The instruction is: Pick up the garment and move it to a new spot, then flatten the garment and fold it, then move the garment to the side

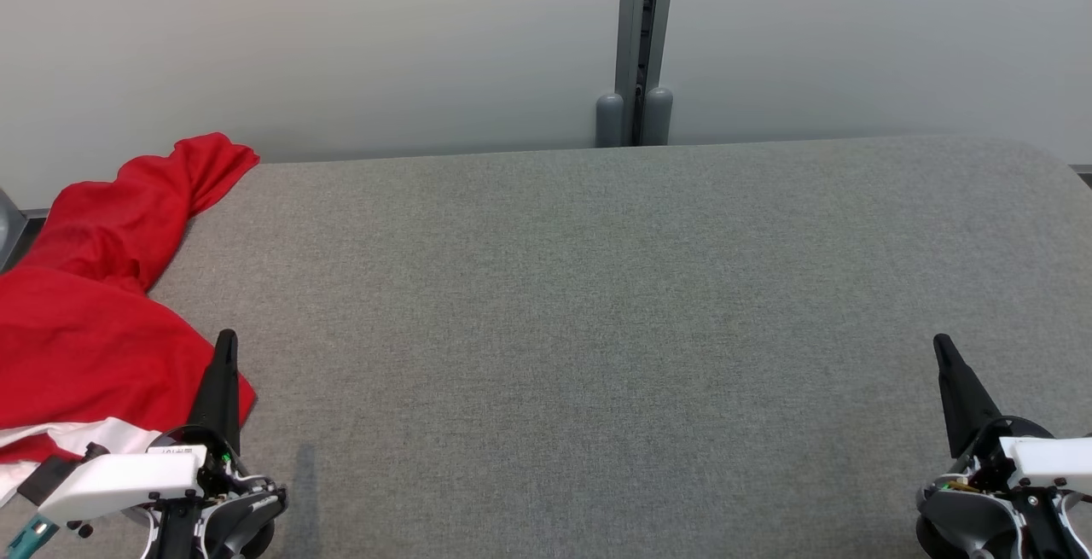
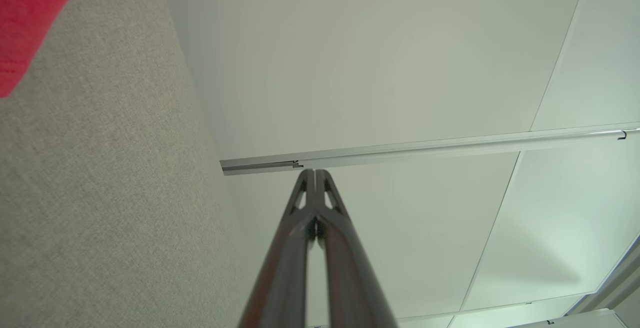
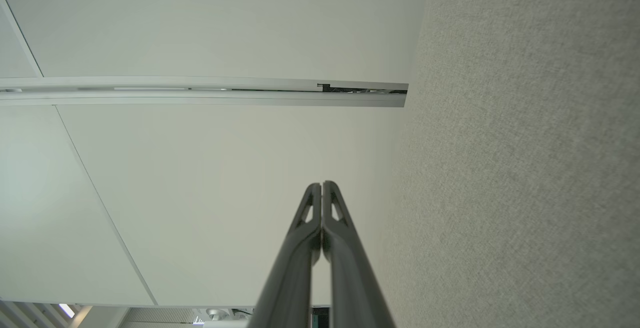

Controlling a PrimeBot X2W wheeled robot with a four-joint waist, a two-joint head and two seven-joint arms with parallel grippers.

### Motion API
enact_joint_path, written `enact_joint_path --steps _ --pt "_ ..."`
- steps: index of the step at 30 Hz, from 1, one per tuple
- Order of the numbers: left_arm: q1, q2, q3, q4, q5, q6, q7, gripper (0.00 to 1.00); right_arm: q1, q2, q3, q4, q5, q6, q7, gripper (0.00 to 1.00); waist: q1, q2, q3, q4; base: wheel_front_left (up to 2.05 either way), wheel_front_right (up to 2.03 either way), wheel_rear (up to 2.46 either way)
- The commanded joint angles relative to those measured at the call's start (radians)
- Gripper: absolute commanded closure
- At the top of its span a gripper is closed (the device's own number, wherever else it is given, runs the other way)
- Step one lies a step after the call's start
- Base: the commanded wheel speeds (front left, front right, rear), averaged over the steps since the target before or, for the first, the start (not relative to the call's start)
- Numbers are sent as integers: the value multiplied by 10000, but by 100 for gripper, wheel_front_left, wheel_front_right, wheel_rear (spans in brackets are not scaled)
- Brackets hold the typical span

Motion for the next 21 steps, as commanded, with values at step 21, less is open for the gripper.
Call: enact_joint_path --steps 21 --pt "-131 64 37 -5 18 -41 15 100 -45 -67 5 -32 0 6 14 100 0 0 0 0 0 0 0"
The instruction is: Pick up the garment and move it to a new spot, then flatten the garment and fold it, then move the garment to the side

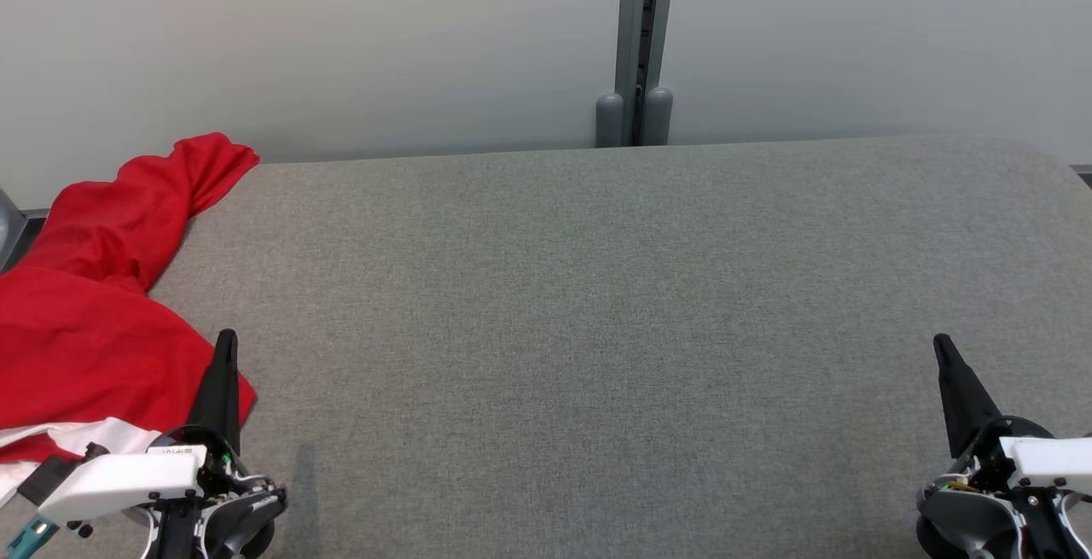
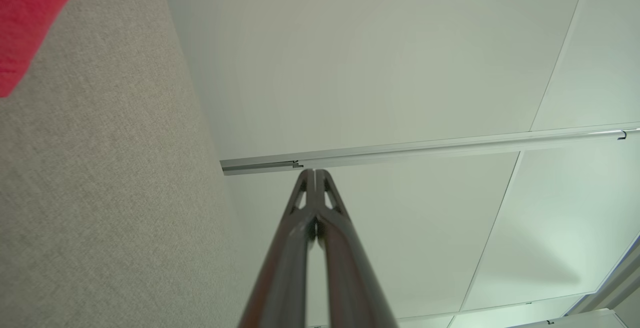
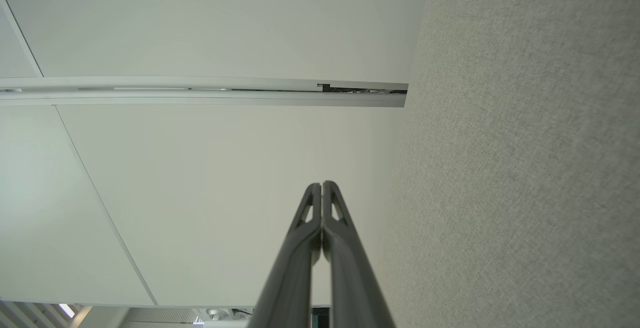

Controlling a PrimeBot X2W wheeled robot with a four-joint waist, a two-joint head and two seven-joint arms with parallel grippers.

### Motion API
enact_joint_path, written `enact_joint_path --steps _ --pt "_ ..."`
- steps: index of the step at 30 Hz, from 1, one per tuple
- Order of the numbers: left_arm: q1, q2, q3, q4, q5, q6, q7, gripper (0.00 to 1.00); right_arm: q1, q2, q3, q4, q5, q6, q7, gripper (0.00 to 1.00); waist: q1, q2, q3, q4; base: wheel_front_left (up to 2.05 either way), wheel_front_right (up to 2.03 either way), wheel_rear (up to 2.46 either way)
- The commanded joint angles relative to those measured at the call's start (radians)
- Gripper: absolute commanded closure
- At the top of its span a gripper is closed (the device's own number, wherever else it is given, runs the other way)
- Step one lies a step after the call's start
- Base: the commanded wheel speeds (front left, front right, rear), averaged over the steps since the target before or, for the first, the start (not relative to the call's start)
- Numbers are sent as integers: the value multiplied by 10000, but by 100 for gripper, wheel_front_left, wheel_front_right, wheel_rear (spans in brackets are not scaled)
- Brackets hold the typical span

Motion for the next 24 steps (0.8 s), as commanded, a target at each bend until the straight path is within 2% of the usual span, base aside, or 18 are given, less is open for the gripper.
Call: enact_joint_path --steps 1,24 --pt "-131 64 37 -5 18 -41 15 100 -45 -67 1 -32 0 6 14 100 0 0 0 0 0 0 0" --pt "-131 65 37 -5 19 -41 15 100 -45 -67 1 -32 -1 6 13 100 0 0 0 0 0 0 0"
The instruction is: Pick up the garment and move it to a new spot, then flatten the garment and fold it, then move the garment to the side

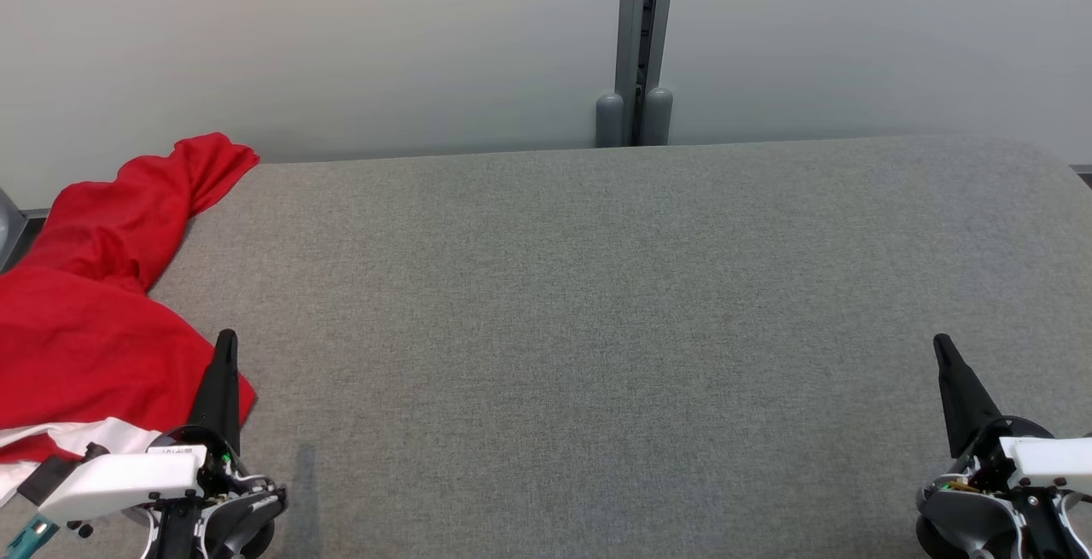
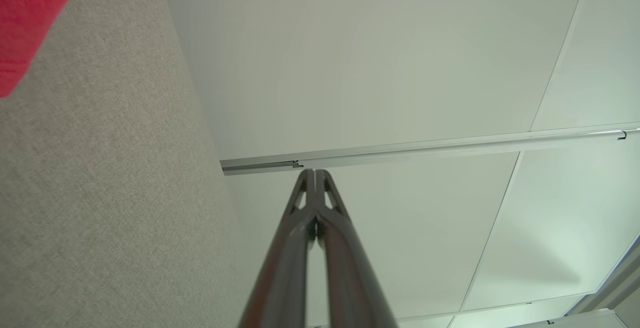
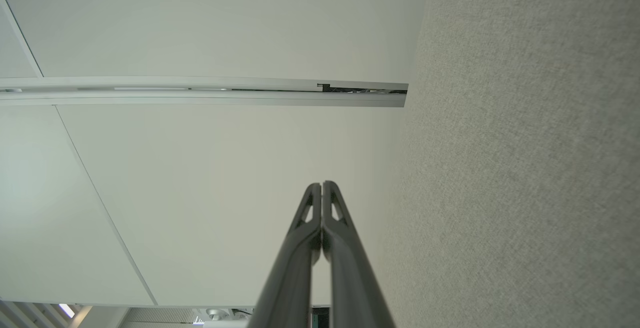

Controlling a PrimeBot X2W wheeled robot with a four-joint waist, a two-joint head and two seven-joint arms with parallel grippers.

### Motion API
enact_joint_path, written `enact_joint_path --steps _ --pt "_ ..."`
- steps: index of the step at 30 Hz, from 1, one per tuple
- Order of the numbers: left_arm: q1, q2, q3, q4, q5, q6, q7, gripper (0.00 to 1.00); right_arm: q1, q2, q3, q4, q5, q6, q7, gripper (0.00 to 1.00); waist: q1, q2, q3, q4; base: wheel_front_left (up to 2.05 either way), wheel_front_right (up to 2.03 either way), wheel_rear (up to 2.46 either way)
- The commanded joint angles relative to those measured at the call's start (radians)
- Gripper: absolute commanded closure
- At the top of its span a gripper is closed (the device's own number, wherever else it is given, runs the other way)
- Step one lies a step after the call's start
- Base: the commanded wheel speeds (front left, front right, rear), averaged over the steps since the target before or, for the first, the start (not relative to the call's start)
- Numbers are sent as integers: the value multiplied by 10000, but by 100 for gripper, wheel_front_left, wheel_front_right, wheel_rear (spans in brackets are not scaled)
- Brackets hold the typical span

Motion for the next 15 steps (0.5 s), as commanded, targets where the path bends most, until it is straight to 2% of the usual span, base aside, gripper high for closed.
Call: enact_joint_path --steps 1,15 --pt "-131 65 37 -5 19 -41 15 100 -45 -67 5 -32 -1 6 13 100 0 0 0 0 0 0 0" --pt "-131 65 37 -5 19 -41 15 100 -45 -67 5 -32 -1 6 13 100 0 0 0 0 0 0 0"
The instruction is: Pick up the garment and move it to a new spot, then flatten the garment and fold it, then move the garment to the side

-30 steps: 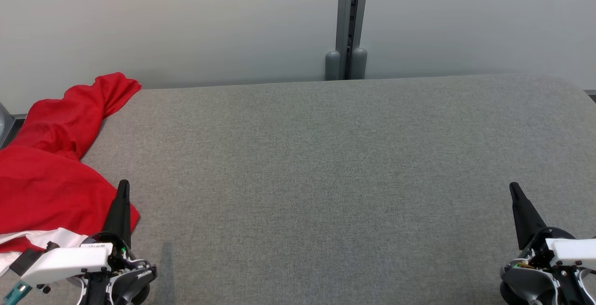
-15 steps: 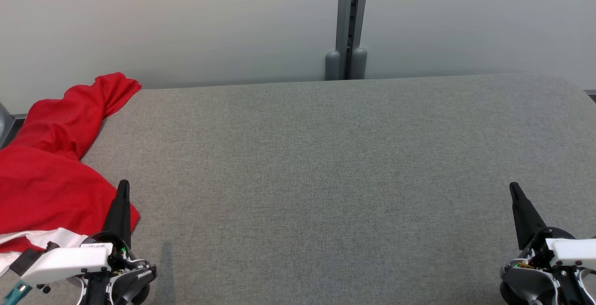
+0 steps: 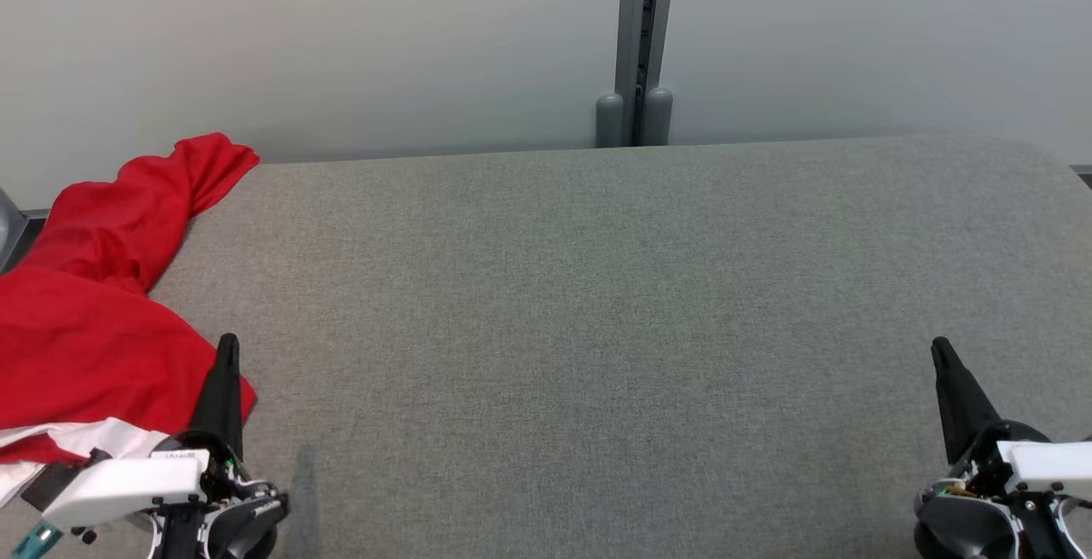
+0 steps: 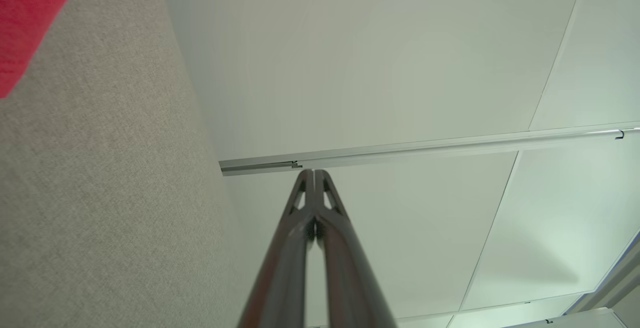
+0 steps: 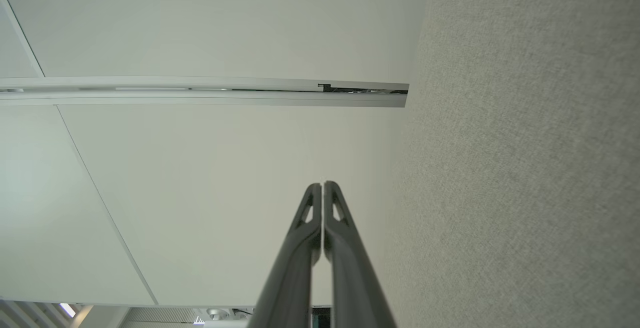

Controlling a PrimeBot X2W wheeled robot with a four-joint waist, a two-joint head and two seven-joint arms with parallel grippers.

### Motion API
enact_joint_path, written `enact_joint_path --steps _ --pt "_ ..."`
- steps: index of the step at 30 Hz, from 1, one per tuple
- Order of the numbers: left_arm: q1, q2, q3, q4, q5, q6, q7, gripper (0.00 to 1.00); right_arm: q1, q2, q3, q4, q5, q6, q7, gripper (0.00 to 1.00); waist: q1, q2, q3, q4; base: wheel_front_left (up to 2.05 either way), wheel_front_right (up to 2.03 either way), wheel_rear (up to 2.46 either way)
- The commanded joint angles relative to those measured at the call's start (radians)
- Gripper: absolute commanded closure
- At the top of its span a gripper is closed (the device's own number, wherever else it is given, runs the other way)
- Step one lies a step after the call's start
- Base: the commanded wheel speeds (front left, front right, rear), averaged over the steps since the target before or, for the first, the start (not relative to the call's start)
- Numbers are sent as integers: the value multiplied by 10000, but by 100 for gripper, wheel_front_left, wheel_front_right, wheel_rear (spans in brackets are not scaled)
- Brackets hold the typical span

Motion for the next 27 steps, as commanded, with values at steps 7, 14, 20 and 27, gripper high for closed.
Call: enact_joint_path --steps 7,14,20,27 --pt "356 -119 -118 308 18 9 -131 0 285 146 124 240 -26 -13 -76 0 0 -1 3 3 0 0 0" --pt "309 -100 -298 189 103 5 -484 0 176 125 480 -17 -135 -10 -404 0 0 -1 12 9 0 0 0" --pt "242 -83 -435 -22 516 2 -812 0 28 61 831 -260 -400 -8 -780 0 0 -1 29 12 0 0 0" --pt "188 -68 -484 -239 1479 0 -1112 0 -137 -83 1218 -495 -956 -6 -1110 0 0 -1 48 4 0 0 0"
